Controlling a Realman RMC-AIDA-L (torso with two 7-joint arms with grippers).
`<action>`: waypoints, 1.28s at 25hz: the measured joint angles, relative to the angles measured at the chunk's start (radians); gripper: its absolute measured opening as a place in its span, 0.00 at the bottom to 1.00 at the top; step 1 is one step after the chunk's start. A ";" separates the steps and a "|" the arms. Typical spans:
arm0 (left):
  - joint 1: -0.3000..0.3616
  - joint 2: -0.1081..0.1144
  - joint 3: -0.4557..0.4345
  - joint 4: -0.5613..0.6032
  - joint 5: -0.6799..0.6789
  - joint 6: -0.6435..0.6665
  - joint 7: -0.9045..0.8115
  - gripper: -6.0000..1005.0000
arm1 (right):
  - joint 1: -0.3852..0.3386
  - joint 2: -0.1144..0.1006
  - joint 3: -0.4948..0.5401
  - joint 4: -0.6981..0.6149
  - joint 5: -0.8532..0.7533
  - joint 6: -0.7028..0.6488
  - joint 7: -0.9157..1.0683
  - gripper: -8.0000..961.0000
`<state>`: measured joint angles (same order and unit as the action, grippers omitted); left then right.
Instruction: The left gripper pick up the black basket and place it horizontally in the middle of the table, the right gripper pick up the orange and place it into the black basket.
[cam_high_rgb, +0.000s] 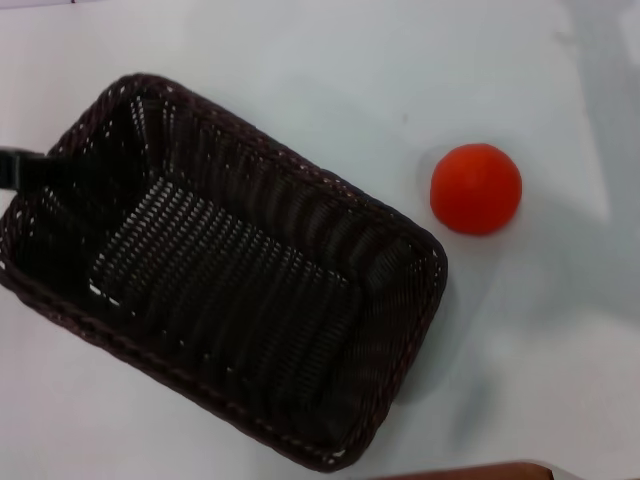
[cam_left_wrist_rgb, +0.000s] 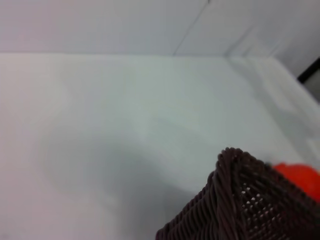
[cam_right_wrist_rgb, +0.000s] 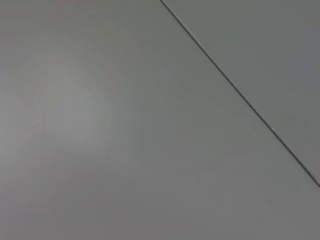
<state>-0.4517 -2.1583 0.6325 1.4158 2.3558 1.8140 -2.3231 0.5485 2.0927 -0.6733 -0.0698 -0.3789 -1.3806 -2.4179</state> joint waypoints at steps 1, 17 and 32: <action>-0.001 0.000 -0.014 0.000 -0.013 0.001 -0.023 0.18 | -0.001 0.000 0.000 -0.001 0.000 0.001 0.001 0.92; 0.032 -0.007 -0.189 -0.097 -0.152 -0.048 -0.187 0.18 | 0.012 0.000 0.015 -0.007 0.000 0.045 0.002 0.92; 0.126 -0.015 -0.141 -0.294 -0.266 -0.199 -0.176 0.19 | 0.037 -0.005 0.027 -0.018 0.000 0.052 0.002 0.92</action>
<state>-0.3258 -2.1731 0.4913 1.1215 2.0894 1.6147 -2.4988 0.5859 2.0878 -0.6465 -0.0877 -0.3788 -1.3282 -2.4160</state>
